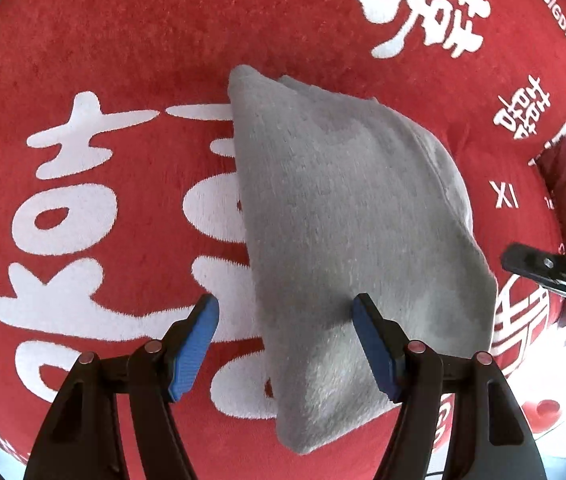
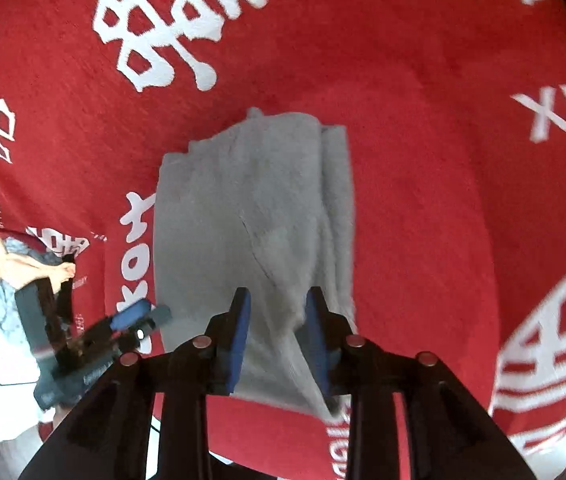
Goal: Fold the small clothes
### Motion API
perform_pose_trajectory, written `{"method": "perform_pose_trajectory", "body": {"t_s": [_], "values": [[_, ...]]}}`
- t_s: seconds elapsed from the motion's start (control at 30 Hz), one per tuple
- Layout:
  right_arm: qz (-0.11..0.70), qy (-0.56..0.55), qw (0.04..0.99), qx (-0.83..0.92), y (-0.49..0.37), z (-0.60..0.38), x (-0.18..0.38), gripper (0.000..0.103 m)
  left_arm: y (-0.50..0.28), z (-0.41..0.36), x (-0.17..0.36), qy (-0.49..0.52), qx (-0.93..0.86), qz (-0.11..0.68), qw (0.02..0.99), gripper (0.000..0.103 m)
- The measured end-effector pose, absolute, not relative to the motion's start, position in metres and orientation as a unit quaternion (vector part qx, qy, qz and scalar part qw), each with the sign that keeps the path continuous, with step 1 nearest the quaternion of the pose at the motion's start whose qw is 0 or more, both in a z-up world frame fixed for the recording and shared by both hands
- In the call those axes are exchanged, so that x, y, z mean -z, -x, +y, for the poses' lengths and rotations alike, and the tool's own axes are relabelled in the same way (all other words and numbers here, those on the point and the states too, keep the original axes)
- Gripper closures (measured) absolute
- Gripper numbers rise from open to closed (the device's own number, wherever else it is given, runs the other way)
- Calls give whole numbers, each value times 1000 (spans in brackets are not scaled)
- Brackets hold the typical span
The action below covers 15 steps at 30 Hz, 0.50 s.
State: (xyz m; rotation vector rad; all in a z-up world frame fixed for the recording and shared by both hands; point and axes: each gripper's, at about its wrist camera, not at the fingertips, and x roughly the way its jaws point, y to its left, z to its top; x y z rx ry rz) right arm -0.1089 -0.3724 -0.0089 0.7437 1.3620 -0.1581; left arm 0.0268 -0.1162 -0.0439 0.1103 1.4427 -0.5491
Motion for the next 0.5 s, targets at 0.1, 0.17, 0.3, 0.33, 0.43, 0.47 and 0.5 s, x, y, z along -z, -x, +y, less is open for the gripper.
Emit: {"method": "perform_pose_trajectory", "body": {"t_s": [0.1,0.17,0.3,0.33,0.43,0.47,0.5], "values": [[633,-355,682,87,94,-378,39,71,-28,-120,44,-49,246,652,716,33],[632,-393,662,91,89,-384,56,71,-27,-123,45,-51,246,651,716,33],[597,-490,630,82,102,-403,75,71,-27,-125,47,-51,247,652,715,33],[586,-510,626,72,104,-406,75,69,-28,-125,48,-51,247,653,714,33],[581,-516,627,44,101,-404,73,73,-28,-126,49,-50,246,655,713,33],[586,-504,633,44,99,-401,71,82,-28,-127,49,-51,245,655,713,33],[589,-492,640,44,95,-398,70,90,-28,-128,50,-52,245,654,713,33]]}}
